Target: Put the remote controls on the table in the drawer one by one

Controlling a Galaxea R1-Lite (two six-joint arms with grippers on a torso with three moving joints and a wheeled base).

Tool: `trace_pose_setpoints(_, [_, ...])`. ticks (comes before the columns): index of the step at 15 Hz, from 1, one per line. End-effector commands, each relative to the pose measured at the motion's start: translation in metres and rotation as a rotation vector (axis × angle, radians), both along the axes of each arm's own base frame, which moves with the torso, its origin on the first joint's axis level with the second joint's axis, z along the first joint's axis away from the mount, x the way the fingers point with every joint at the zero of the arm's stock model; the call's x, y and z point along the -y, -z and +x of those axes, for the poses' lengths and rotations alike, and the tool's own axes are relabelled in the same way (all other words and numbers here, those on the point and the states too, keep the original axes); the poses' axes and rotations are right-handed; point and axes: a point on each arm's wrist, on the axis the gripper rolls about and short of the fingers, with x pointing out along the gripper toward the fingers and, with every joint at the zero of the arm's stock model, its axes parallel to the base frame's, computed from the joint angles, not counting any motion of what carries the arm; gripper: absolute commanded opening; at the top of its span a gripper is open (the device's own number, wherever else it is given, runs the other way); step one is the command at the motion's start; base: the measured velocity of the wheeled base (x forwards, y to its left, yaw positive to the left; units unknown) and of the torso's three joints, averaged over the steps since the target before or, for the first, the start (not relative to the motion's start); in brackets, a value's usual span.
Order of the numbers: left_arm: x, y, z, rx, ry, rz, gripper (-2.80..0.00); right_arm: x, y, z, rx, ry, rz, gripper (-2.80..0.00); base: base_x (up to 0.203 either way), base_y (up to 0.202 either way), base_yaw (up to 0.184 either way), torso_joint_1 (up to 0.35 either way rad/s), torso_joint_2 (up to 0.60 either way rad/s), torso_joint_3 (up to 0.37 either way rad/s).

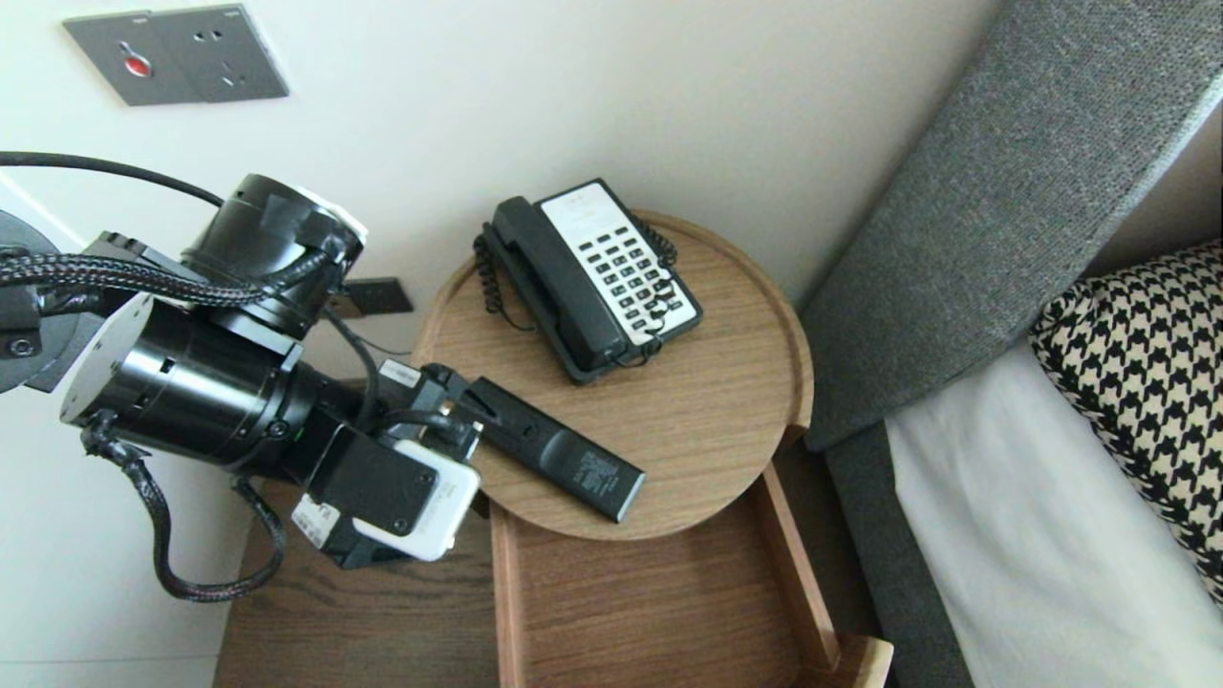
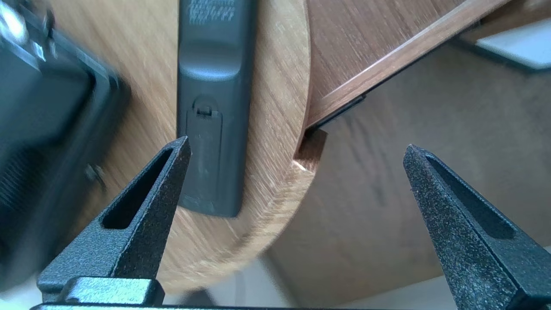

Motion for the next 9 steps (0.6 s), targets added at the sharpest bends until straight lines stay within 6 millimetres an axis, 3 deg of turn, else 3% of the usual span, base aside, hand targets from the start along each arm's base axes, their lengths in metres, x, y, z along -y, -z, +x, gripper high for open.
trace_pose_setpoints(1, [0.003, 0.006, 0.007, -0.021, -0.017, 0.01, 0.0, 0.0, 0.0, 0.0, 0.006, 0.0, 0.0, -2.8, 0.0, 0.0, 0.0, 0.0, 0.0, 0.0])
trace_pose_setpoints(5, [0.009, 0.007, 0.02, -0.011, -0.18, 0.032, 0.0, 0.0, 0.0, -0.001, 0.007, 0.0, 0.0, -2.8, 0.0, 0.0, 0.0, 0.0, 0.0, 0.0])
trace_pose_setpoints(9, [0.015, 0.006, 0.029, 0.008, -0.213, 0.029, 0.0, 0.0, 0.0, -0.001, 0.007, 0.0, 0.0, -2.8, 0.0, 0.0, 0.0, 0.0, 0.0, 0.0])
